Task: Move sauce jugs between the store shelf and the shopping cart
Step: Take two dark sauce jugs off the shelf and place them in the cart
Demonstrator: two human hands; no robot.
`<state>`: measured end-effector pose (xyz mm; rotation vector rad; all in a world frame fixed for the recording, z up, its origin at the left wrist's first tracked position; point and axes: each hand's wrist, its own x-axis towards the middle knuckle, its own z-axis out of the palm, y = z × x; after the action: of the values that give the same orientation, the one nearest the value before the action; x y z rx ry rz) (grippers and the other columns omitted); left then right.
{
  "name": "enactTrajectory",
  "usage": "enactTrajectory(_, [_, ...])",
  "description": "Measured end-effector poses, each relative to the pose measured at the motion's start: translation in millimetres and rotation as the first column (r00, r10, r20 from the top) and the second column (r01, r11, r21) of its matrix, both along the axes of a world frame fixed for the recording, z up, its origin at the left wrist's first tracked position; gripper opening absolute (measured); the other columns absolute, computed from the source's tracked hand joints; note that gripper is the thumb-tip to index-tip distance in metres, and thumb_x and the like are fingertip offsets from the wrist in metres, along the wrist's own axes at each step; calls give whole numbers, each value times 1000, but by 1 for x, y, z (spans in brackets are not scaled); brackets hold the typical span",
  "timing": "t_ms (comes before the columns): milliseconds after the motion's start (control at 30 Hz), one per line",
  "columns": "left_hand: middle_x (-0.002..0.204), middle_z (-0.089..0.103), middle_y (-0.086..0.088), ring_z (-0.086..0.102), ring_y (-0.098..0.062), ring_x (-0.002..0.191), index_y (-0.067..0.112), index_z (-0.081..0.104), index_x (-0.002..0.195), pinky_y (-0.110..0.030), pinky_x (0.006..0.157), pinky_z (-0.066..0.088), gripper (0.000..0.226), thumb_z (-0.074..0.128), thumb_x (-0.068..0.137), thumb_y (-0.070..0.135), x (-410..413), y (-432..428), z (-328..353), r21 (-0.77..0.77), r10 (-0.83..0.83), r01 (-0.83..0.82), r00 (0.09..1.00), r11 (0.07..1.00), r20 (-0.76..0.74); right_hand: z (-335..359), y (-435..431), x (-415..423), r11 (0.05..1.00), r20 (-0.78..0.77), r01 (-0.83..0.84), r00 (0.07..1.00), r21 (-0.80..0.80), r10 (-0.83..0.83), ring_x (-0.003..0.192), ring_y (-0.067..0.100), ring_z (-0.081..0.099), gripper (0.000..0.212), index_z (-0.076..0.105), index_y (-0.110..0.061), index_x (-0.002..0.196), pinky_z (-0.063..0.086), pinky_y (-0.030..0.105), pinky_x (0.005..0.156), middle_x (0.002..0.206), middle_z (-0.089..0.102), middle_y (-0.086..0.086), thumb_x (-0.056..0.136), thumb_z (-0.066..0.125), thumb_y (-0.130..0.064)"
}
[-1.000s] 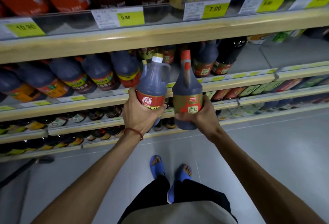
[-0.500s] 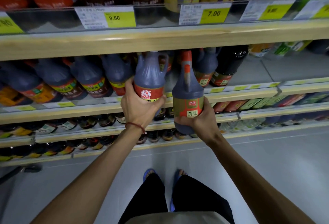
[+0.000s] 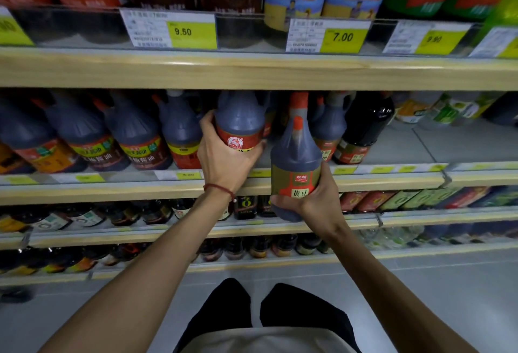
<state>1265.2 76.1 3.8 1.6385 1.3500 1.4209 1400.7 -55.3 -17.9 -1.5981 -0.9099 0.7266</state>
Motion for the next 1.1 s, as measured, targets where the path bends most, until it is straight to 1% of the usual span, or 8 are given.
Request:
enactTrajectory(100, [123, 68, -6, 63, -24, 110, 16, 48, 135, -18, 83, 41, 100, 97, 52, 41, 6, 8, -8, 1, 20, -20, 1000, 1000, 2, 0, 7, 2, 1000, 3, -1, 1000, 22, 1, 86, 11, 72, 90, 51, -28, 123, 58, 25, 66, 107, 71, -3, 51, 102, -15])
enactTrajectory(167, [127, 66, -7, 63, -27, 114, 17, 46, 137, -24, 88, 46, 102, 97, 52, 43, 8, 10, -17, 2, 22, -22, 1000, 1000, 3, 0, 10, 2, 1000, 5, 2, 1000, 31, -2, 86, 13, 72, 88, 51, -30, 120, 60, 28, 66, 107, 71, -2, 48, 100, -20])
enactTrajectory(367, [131, 63, -8, 61, -26, 116, 14, 43, 139, -23, 89, 44, 104, 97, 54, 40, 14, 17, -29, 9, 41, -41, 996, 999, 76, -8, 13, 5, 999, 20, -14, 1000, 36, 14, 88, 15, 73, 89, 49, -31, 122, 61, 31, 68, 108, 71, -2, 48, 98, -23])
enactTrajectory(500, [130, 63, -8, 61, -26, 116, 16, 42, 139, -23, 89, 44, 102, 97, 55, 37, 11, 23, -38, -9, 10, -9, 999, 1000, 35, -14, 15, 5, 999, 24, -25, 999, 30, 25, 90, 15, 73, 93, 50, -27, 127, 61, 29, 70, 109, 72, -3, 48, 99, -21])
enactTrajectory(733, [132, 62, -9, 62, -30, 117, 18, 39, 142, -35, 92, 52, 102, 95, 59, 35, 8, 19, -51, -68, -16, 16, 1000, 998, 2, -19, 19, 3, 999, 18, -31, 999, 22, 31, 91, 20, 74, 96, 50, -26, 128, 63, 40, 73, 109, 72, -1, 47, 100, -24])
enactTrajectory(867, [142, 57, -6, 57, -24, 125, 16, 36, 149, -25, 94, 46, 107, 95, 62, 37, 7, 17, -49, -71, -22, 20, 999, 997, -27, -19, 16, 1, 999, 26, -34, 999, 0, 34, 91, 18, 74, 94, 49, -23, 126, 64, 40, 74, 110, 72, 1, 49, 102, -18])
enactTrajectory(1000, [161, 35, -10, 36, -18, 145, 10, 21, 159, -15, 113, 30, 115, 93, 70, 27, 7, 11, -55, -26, -41, 40, 998, 999, -48, -17, 10, 0, 999, 39, -50, 998, -20, 51, 91, 13, 73, 90, 49, -24, 126, 63, 34, 74, 110, 71, -3, 55, 102, -9])
enactTrajectory(1100, [166, 23, -12, 24, -21, 153, 8, 13, 161, -22, 122, 23, 113, 88, 78, 21, 4, 6, -62, -28, -54, 52, 995, 998, -83, -14, 5, 1, 998, 38, -61, 997, -22, 61, 91, 10, 72, 91, 48, -23, 127, 61, 27, 71, 111, 70, -4, 56, 101, -6])
